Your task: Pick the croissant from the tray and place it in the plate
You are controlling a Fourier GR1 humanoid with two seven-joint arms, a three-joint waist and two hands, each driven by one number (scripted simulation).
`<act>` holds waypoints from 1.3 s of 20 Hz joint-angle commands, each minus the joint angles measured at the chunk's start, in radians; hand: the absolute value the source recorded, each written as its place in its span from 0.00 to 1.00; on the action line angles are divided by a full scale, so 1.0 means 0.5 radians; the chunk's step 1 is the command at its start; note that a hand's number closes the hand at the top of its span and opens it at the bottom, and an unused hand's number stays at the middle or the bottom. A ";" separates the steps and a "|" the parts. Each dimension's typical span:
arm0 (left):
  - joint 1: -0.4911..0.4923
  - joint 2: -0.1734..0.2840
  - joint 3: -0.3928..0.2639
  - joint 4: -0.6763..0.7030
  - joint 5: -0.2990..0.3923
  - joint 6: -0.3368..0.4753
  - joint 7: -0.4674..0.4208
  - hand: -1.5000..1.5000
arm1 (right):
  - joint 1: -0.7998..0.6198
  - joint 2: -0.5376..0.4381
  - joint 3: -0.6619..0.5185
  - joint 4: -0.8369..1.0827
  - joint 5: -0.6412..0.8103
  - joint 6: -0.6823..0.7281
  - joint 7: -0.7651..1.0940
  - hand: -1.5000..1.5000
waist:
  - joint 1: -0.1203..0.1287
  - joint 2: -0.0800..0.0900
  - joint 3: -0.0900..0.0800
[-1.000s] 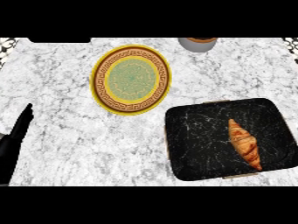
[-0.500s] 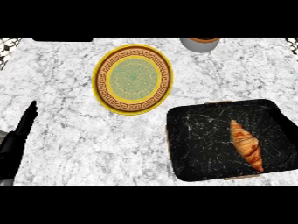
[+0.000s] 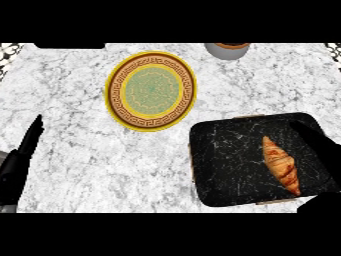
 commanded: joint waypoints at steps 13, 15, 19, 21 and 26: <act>0.096 -0.169 0.188 0.009 -0.154 -0.179 -0.100 0.50 | -0.133 0.446 -0.011 0.524 0.407 0.314 -0.273 0.00 | -0.014 -0.003 0.000; 0.006 -0.160 0.201 -0.112 -0.184 -0.200 0.127 0.50 | -0.142 0.496 -0.047 0.544 0.455 0.334 -0.224 0.00 | -0.014 -0.003 0.001; 0.179 -0.125 0.326 -0.078 -0.159 -0.326 -0.097 0.50 | -0.079 0.488 -0.157 0.557 0.476 0.376 -0.361 0.00 | -0.012 -0.004 0.001; -0.091 -0.213 0.301 0.055 -0.226 -0.287 0.044 0.50 | -0.239 0.522 -0.215 0.835 0.537 0.376 -0.511 0.00 | -0.015 -0.001 0.001; 0.009 -0.233 0.395 0.062 -0.242 -0.358 -0.069 0.50 | -0.309 0.662 -0.169 0.895 0.695 0.421 -0.483 0.00 | -0.011 -0.002 0.000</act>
